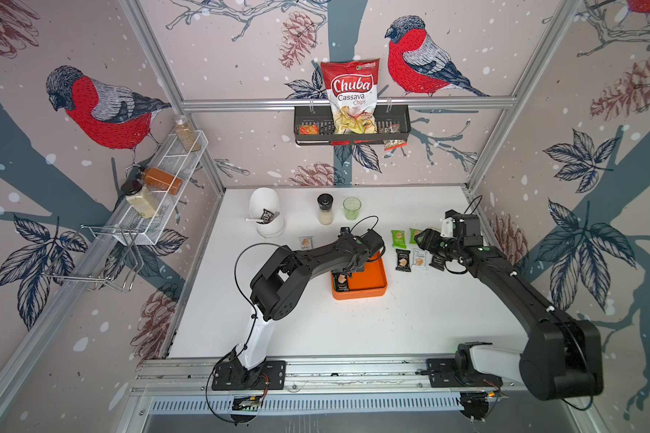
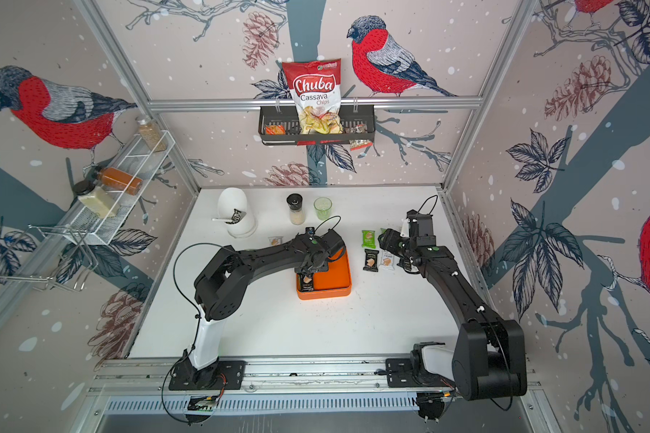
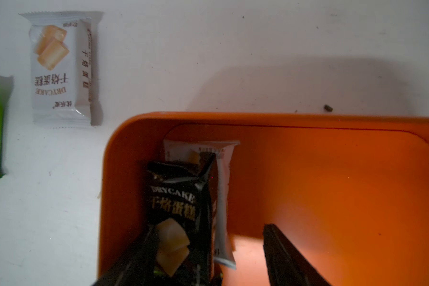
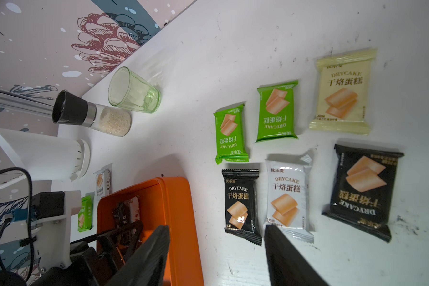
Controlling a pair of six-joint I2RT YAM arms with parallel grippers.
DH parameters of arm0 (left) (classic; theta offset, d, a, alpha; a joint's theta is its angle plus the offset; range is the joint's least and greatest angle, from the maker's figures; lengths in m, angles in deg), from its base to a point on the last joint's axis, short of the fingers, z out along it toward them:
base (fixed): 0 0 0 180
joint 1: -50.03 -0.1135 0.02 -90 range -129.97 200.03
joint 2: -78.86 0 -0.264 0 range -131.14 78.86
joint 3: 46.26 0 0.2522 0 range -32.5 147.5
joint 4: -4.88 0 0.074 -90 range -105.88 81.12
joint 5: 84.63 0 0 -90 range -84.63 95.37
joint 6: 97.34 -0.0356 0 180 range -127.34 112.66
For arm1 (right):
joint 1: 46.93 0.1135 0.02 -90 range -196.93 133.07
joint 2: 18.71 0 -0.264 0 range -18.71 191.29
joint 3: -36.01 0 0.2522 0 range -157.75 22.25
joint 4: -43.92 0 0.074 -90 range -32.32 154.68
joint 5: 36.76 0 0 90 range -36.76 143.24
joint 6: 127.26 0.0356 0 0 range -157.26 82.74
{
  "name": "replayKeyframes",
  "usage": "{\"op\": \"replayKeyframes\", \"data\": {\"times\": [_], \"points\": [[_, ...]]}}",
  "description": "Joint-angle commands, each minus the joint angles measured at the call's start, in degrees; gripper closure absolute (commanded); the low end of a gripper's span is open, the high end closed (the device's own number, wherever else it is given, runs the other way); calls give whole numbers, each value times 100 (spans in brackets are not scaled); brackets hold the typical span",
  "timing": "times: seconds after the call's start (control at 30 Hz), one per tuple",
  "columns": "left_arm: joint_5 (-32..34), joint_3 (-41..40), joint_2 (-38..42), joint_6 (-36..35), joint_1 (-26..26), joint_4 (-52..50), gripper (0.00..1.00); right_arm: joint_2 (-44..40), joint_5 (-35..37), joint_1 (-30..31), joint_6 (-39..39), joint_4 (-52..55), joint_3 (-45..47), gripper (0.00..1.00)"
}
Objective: Take the cookies out of the storage box
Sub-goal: Pick up the cookie from the storage box.
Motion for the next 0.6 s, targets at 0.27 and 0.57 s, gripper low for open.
{"op": "replayKeyframes", "data": {"times": [0.27, 0.57], "points": [[-314, 351, -177, -212, -8, 58, 30, -24, 39, -88, -117, -74, -18, 34], [-140, 532, 34, -311, -8, -206, 29, -15, 17, -125, -110, -113, -20, 34]]}}
